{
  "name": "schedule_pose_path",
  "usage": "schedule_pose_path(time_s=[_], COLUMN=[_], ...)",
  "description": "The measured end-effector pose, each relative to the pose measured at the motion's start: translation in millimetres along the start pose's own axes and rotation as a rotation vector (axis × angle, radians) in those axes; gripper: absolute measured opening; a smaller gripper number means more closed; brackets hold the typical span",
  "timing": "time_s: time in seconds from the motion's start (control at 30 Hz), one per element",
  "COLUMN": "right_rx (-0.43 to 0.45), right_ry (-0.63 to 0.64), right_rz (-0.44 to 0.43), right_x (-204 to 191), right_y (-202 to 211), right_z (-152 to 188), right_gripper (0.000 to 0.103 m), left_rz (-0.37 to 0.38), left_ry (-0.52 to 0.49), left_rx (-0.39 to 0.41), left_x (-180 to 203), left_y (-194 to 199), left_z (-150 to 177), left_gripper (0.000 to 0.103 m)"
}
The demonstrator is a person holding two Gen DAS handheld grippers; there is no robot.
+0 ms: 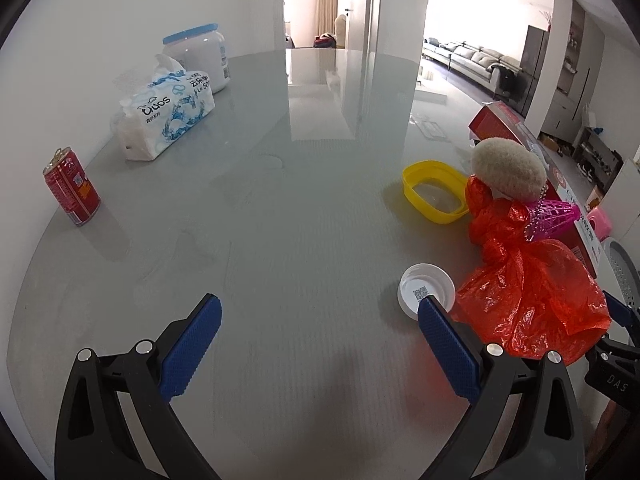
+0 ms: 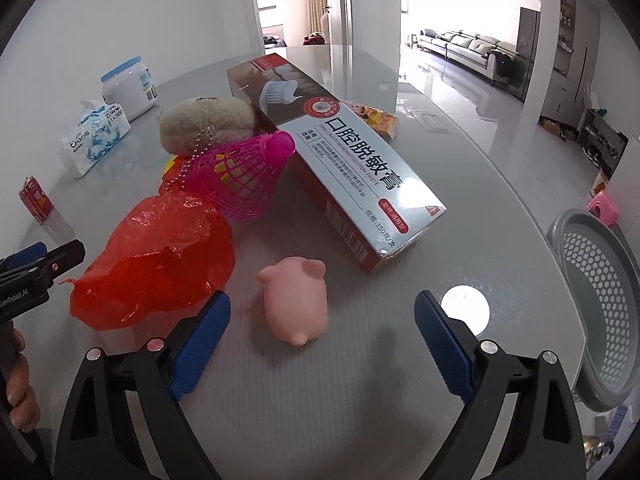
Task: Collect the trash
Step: 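Close the right gripper on the pink pig toy while the left gripper closes on the white bottle cap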
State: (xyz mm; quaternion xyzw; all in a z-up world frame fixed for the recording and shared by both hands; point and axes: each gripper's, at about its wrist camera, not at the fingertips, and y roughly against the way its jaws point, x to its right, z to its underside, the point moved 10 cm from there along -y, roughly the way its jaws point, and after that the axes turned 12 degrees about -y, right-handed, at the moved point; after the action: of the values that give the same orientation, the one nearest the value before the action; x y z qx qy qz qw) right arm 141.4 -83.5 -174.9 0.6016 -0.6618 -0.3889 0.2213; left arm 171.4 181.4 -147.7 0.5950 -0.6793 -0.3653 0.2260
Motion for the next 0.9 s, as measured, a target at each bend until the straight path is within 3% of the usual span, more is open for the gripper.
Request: schedule_pose_path(time_s=[0.17,0.37,0.9], right_rx=[-0.025,-0.025,-0.056], right_ry=[0.015,0.044,0.005], right_rz=[0.006,-0.001,-0.084], right_x=[-1.1,-8.7,-6.7], right_y=[-5.5,-5.7,2.8], right_z=[3.0,4.5,9.0], right_gripper=[0.064,0.033,0.033], left_rz=[0.015,0.059,0.101], left_ry=[-0.005,0.002,-0.076], left_rx=[-0.005,-0.022,-0.053], left_x=[-1.4,5.0,39.9], left_y=[-4.9,-9.0,-21.0], left_z=[1.8,5.0,4.6], left_gripper=[0.097,0.097,0.097])
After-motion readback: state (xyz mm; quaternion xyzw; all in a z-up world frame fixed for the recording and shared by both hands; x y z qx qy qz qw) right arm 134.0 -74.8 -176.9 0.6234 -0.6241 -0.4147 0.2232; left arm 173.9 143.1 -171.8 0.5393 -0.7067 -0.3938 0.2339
